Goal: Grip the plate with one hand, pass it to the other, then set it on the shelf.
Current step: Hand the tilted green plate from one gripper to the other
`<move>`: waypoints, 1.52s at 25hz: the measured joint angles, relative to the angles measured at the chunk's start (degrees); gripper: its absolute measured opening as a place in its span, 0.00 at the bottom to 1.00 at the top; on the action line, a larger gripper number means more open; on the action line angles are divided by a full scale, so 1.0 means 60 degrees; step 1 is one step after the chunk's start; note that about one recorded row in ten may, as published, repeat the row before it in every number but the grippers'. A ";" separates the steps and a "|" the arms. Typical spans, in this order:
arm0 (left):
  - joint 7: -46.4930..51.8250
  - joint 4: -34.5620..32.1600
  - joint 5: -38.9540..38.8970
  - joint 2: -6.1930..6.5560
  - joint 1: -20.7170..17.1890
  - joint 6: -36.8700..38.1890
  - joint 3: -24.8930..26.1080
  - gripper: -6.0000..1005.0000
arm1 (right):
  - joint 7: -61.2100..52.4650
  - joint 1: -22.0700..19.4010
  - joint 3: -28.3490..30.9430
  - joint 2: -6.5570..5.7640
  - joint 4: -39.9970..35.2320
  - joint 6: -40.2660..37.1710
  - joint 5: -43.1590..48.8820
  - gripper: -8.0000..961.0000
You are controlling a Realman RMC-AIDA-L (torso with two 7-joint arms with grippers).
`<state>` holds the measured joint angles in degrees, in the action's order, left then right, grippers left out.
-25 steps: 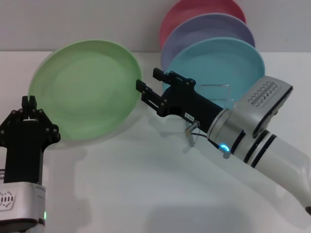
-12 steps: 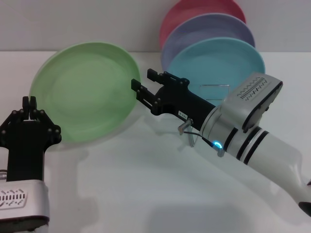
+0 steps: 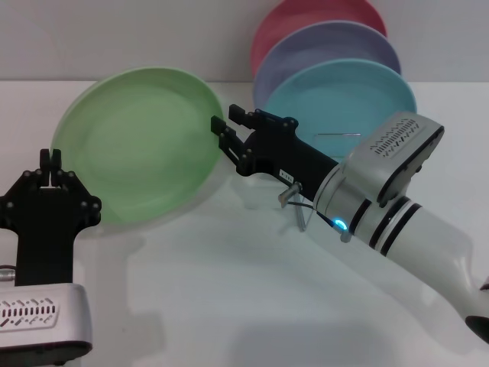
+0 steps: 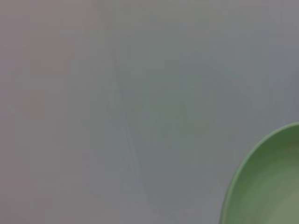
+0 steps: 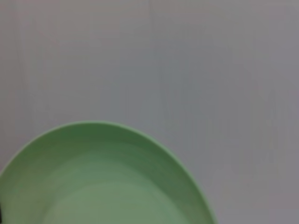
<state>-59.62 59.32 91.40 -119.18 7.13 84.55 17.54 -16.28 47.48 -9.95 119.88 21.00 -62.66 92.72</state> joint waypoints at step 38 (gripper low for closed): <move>-0.0464 0.0003 -0.0001 0.0000 0.0101 -0.0010 -0.0109 0.12 | 0.0516 0.0085 0.0564 0.0000 0.0189 0.0587 0.0375 0.17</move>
<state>-62.40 59.34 91.40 -119.18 7.74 84.49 16.88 -13.19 47.99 -6.57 119.88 22.13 -59.14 94.97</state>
